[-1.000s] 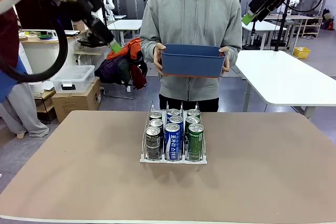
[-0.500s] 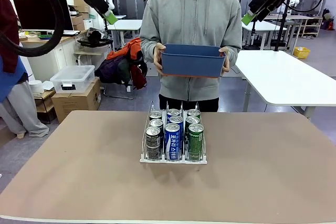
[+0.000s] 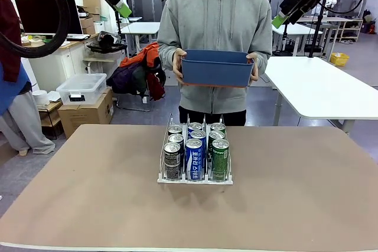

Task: Fill the beverage cans into the dispenser.
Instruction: Place the picked Pepsi coke in the line of the Automatic Can Dispenser with the same cans.

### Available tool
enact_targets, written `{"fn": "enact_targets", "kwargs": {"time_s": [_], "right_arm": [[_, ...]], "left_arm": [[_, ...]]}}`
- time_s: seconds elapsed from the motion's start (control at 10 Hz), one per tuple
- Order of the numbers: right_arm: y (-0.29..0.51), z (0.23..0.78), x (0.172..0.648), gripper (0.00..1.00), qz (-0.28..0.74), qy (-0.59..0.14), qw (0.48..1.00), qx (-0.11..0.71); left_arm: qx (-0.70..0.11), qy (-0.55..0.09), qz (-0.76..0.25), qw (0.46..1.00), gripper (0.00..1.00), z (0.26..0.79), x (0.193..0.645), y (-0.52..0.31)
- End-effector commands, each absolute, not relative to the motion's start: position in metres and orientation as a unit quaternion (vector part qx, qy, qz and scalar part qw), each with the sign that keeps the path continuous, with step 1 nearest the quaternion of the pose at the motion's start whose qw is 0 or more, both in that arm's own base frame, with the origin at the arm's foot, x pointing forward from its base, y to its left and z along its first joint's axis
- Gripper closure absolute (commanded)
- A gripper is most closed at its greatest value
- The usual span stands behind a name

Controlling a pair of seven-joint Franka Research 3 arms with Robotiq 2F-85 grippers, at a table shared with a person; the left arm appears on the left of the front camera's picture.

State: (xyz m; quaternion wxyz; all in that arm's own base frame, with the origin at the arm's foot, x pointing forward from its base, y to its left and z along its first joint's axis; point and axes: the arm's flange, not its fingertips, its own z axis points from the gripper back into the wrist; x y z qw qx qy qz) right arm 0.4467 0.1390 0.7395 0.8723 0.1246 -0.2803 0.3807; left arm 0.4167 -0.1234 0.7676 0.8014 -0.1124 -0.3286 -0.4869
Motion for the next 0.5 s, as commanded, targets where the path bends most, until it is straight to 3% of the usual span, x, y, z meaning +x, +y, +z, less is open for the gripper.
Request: {"fn": "enact_targets", "kwargs": {"time_s": [0.0, 0.4], "right_arm": [[0.1383, 0.7398, 0.4453, 0.0, 0.381, -0.277, 0.873, 0.126], [0.1383, 0.7398, 0.4453, 0.0, 0.381, -0.277, 0.873, 0.126]], "left_arm": [[-0.108, -0.326, -0.487, 0.803, 0.07, 0.7665, 0.4178, -0.1221], [-0.108, -0.326, -0.487, 0.803, 0.07, 0.7665, 0.4178, -0.1221]]}}
